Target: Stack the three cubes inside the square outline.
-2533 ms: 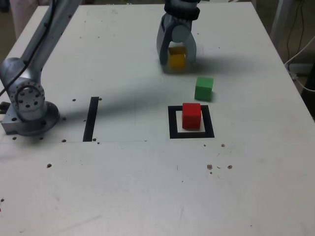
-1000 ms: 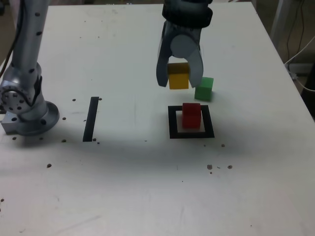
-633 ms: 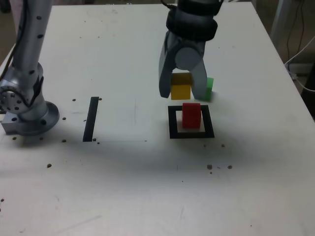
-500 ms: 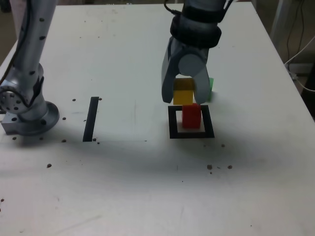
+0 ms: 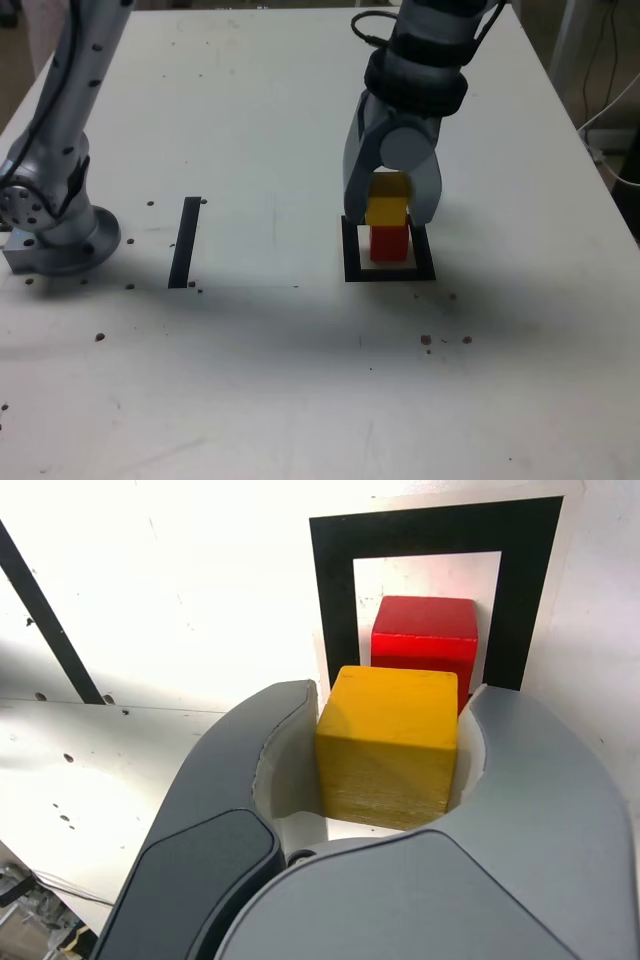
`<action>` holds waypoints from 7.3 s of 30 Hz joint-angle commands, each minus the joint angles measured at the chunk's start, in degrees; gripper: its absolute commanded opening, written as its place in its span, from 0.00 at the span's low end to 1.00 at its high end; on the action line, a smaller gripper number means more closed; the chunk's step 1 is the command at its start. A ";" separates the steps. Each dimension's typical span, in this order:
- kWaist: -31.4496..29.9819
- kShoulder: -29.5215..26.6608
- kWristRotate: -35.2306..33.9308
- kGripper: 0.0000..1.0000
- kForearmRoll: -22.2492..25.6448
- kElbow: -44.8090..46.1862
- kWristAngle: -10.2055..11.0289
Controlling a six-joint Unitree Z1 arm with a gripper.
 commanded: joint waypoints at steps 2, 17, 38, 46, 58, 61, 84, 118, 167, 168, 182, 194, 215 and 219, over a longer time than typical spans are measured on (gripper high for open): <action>-0.09 0.53 -0.17 0.28 -0.19 -0.19 0.25; -0.09 1.19 -0.18 0.28 -0.78 -0.36 0.69; -0.09 1.13 0.57 0.92 -1.75 0.59 1.16; 0.55 -1.13 0.59 0.98 -1.60 1.24 3.41; 8.38 -3.60 8.66 0.99 -1.36 1.47 8.67; 10.44 -1.80 12.86 0.99 -1.46 0.57 8.28; 15.55 10.60 26.52 0.85 1.23 -10.08 2.12; 15.04 12.22 26.20 0.26 1.23 -11.12 3.33; 1.55 -1.61 8.22 0.26 9.07 -10.26 0.53; 1.53 -1.59 8.18 0.26 9.07 -10.18 0.51; 1.49 -0.69 8.27 0.42 8.80 -9.14 0.37; 1.49 -0.81 8.43 0.97 8.54 -8.22 0.57; 3.25 -25.29 1.17 1.00 -0.41 24.98 7.93; 3.25 -29.02 0.20 1.00 -5.42 34.79 7.43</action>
